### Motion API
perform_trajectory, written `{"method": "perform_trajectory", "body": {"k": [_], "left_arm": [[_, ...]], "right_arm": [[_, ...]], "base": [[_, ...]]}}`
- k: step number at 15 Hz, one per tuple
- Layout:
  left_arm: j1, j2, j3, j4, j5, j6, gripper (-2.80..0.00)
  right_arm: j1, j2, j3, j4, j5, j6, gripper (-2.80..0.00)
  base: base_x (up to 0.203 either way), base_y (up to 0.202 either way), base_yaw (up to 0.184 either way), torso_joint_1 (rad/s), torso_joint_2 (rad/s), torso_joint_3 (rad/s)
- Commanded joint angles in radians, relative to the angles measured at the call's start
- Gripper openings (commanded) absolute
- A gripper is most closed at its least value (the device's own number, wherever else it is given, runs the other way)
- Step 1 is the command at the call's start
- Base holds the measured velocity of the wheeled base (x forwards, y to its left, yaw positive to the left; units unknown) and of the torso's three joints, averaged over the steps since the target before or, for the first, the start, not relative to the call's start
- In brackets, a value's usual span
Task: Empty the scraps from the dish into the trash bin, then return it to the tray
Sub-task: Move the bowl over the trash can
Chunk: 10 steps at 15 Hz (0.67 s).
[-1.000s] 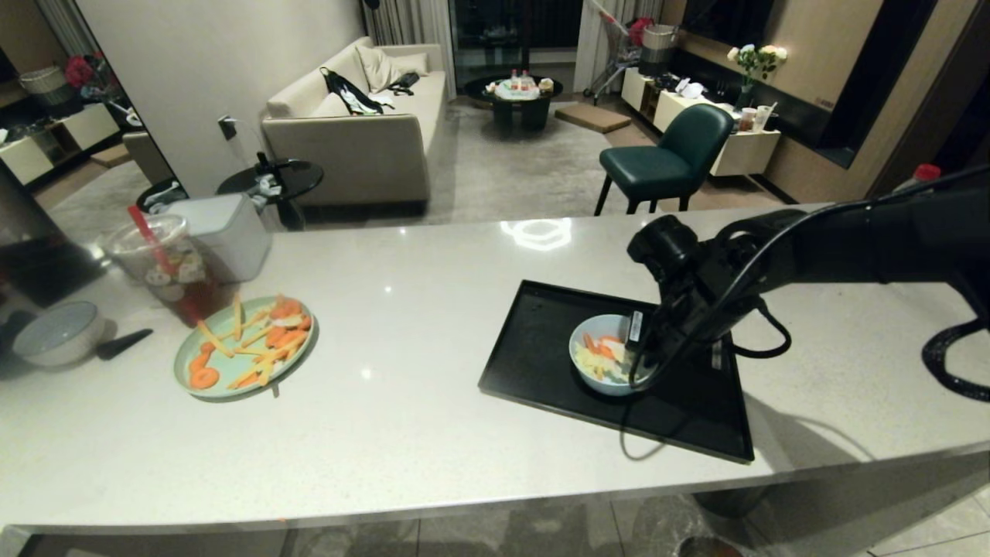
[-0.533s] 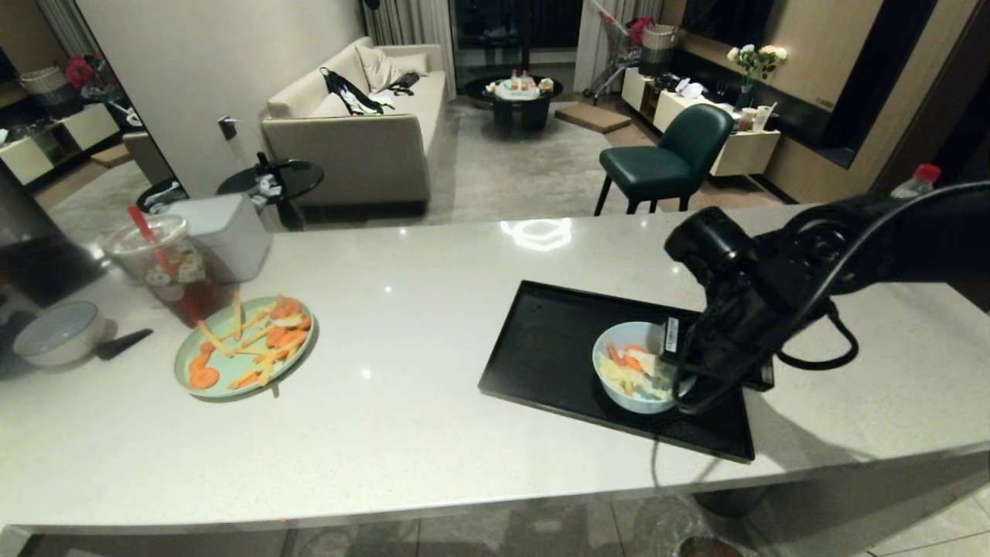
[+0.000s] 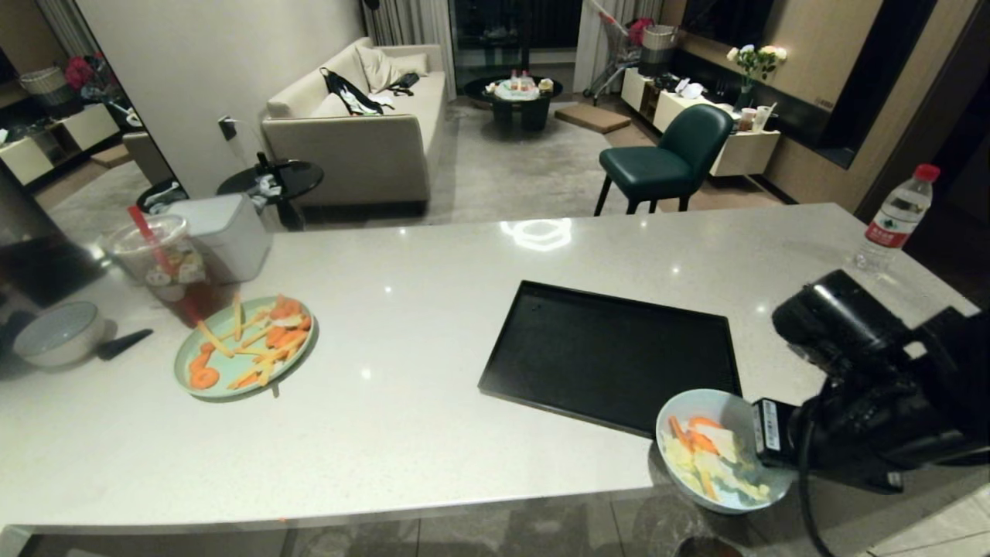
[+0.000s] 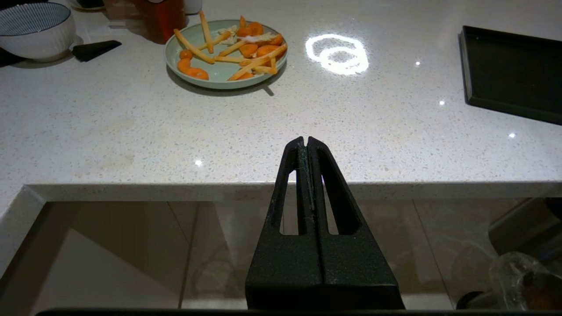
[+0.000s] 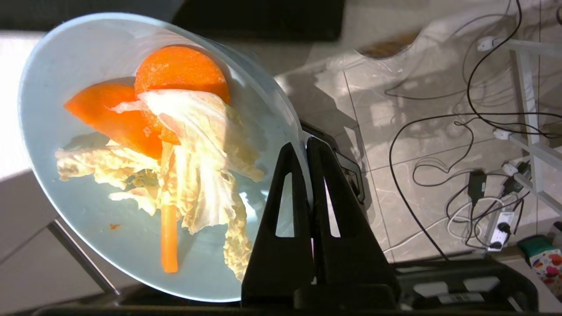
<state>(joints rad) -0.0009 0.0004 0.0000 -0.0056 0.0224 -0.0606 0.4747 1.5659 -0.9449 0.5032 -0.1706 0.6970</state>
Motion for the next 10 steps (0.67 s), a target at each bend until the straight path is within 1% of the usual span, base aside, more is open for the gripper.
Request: {"method": "perform_trajectory", "body": {"k": [1,3,5,10], "left_arm": [[0.000,0.001,0.000,-0.001,0.001,-0.001,-2.80],[0.001,0.001,0.000,-0.001,0.001,-0.001,-2.80],[-0.001,0.001,0.000,-0.001,0.001,-0.001,-2.80],[0.001,0.001,0.000,-0.001,0.001,-0.001,-2.80]], "right_arm": [[0.039,-0.146,0.102,-0.001,-0.017,0.004,-2.80],[0.071,-0.214,0.184,-0.003,-0.041,0.005,-2.80],[0.083,-0.276,0.259,-0.007,-0.047,0.006,-2.80],[0.083,-0.372,0.344,-0.006,-0.047,0.010,-2.80]], "base": [[0.000,0.000,0.000,0.000,0.00,0.000],[0.000,0.000,0.000,0.000,0.00,0.000],[0.000,0.000,0.000,0.000,0.00,0.000],[0.000,0.000,0.000,0.000,0.00,0.000]]}}
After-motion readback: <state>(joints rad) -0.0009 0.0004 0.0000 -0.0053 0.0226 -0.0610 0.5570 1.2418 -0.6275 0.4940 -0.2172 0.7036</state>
